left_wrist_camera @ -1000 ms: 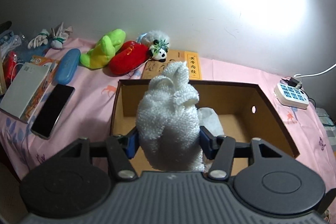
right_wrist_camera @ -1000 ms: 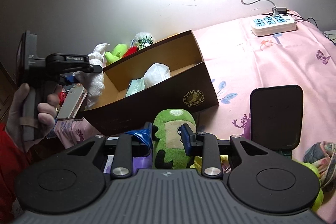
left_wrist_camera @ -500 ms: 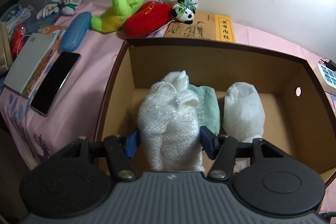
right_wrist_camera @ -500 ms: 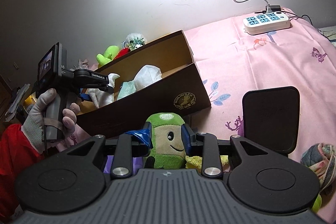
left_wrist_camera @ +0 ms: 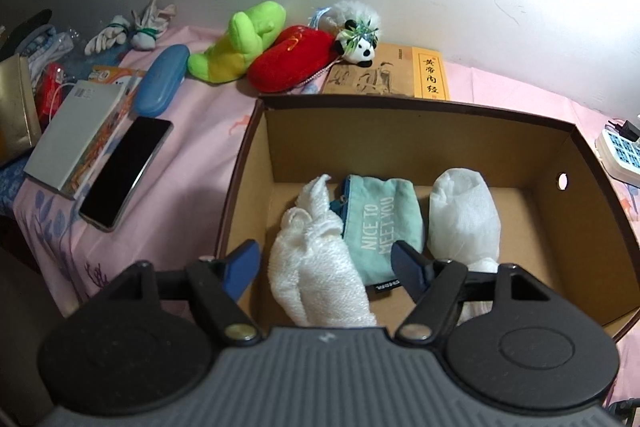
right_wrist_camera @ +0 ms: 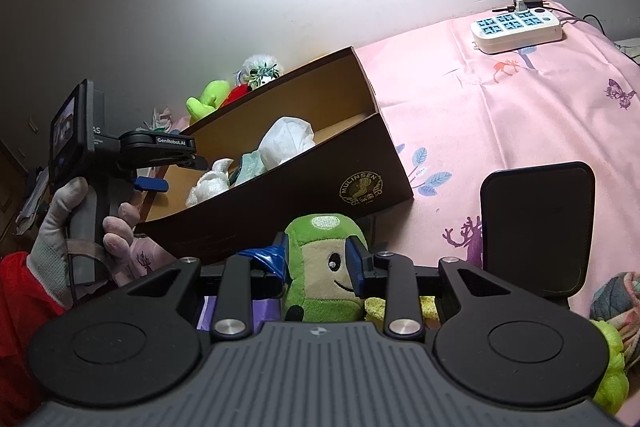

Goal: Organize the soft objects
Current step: 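Carry the bath pouf into the box and open the left gripper, then reach the right gripper to the green plush toy and grasp it, then carry the green plush toy into the box and open the right gripper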

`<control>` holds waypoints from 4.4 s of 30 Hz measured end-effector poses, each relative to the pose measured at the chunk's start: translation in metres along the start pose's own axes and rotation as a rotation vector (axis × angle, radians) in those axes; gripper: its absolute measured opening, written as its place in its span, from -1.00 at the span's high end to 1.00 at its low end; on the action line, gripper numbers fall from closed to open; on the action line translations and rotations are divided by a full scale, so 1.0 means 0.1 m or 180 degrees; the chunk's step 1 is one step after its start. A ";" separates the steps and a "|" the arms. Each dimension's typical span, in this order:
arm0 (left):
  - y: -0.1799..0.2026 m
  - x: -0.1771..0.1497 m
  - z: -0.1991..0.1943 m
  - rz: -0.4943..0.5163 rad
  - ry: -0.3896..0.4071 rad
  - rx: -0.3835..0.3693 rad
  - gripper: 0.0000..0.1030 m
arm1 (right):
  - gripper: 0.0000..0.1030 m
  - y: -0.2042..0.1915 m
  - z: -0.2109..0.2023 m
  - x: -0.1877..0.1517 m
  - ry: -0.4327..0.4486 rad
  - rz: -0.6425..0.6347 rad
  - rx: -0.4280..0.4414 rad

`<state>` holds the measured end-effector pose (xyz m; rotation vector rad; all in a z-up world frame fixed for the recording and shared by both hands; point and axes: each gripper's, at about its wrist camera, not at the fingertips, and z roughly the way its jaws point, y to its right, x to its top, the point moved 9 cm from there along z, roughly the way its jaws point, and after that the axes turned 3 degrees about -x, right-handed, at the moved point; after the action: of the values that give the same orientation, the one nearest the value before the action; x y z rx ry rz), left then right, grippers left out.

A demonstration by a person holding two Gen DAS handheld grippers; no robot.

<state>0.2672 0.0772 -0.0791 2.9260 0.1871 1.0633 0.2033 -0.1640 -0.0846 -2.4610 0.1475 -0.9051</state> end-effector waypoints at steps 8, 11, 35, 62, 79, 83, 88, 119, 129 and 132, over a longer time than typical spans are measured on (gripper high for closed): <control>0.06 -0.09 -0.48 0.0098 0.0200 -0.0115 -0.53 | 0.74 0.04 0.03 0.00 -0.0088 0.0137 0.0041; 0.07 -0.22 -0.64 0.0141 0.0218 -0.0173 -0.58 | 0.73 0.08 0.02 0.02 -0.0088 0.0208 0.0059; 0.71 -1.48 -1.27 0.0550 -0.0023 -0.0909 -0.72 | 0.60 0.18 0.02 -0.02 -0.0483 0.0464 0.0491; 0.49 -1.66 -1.41 0.0364 0.0028 -0.0640 -0.72 | 0.15 -0.08 0.76 -0.40 -0.1039 -0.0075 0.0015; 0.51 -1.46 -1.34 0.0557 0.0076 -0.0863 -0.72 | 0.38 0.07 0.33 -0.13 -0.0717 0.0735 0.0654; 0.56 -1.39 -1.32 0.0595 0.0095 -0.0963 -0.72 | 0.38 -0.02 0.02 0.21 -0.0454 0.0733 0.0895; 0.59 -1.33 -1.29 0.0603 0.0126 -0.1087 -0.72 | 0.37 -0.22 -0.10 0.77 -0.0105 0.0405 0.0934; -0.43 -1.50 -1.22 -0.0096 0.0048 -0.0738 -0.72 | 0.26 -0.23 2.28 1.12 -0.1073 -0.0899 -0.0766; -0.34 -1.40 -1.22 -0.0001 0.0087 -0.0855 -0.72 | 0.28 -0.30 1.97 1.19 -0.1014 -0.0911 -0.0665; -0.24 -1.36 -1.21 0.0093 0.0096 -0.0930 -0.72 | 0.28 -0.33 1.80 1.24 -0.0929 -0.0826 -0.0581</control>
<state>0.0835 0.0824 -0.0748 2.6610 -0.0107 1.0396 0.4107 -0.0918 -0.1133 -2.7965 -0.2042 -0.6452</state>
